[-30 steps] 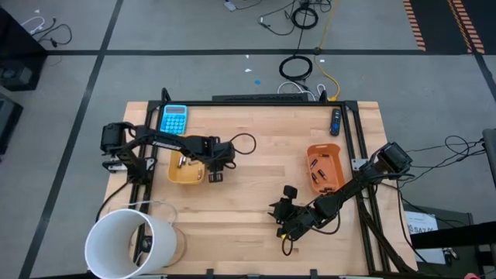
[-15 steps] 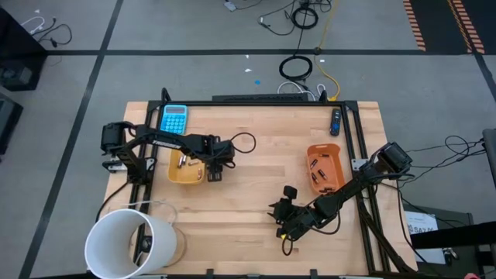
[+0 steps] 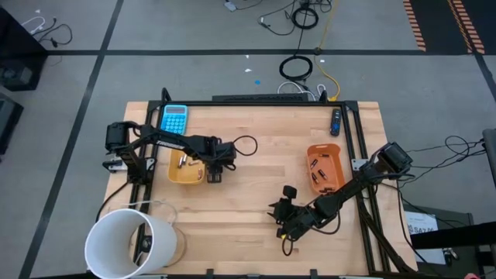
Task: Sort batteries
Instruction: Put the silver battery into the yellow bin
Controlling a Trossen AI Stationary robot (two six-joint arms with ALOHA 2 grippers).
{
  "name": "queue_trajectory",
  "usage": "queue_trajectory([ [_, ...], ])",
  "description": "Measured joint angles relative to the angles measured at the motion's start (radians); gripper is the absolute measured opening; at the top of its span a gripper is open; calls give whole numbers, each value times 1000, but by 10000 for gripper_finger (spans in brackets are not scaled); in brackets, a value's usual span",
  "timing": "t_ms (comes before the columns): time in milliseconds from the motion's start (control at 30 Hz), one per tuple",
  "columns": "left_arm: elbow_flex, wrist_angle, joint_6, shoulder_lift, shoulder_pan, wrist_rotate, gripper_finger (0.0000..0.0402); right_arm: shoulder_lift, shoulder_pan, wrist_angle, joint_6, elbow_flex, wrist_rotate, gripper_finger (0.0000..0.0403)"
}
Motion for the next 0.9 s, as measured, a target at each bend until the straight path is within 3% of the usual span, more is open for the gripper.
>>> queue_trajectory([
  [167, -2, 1, -1, 0, -9, 0, 58, 0, -12, 1, -22, 0, -1, 115],
  [200, -2, 3, -1, 0, -14, -6, 54, 0, -12, 1, -26, 0, -4, 115],
  [633, -7, 22, -54, -15, -41, -36, 59, 0, -14, 38, -81, 0, -26, 115],
  [900, -11, 36, -62, -106, -56, -77, 59, 0, -18, 40, -82, 0, -27, 115],
])
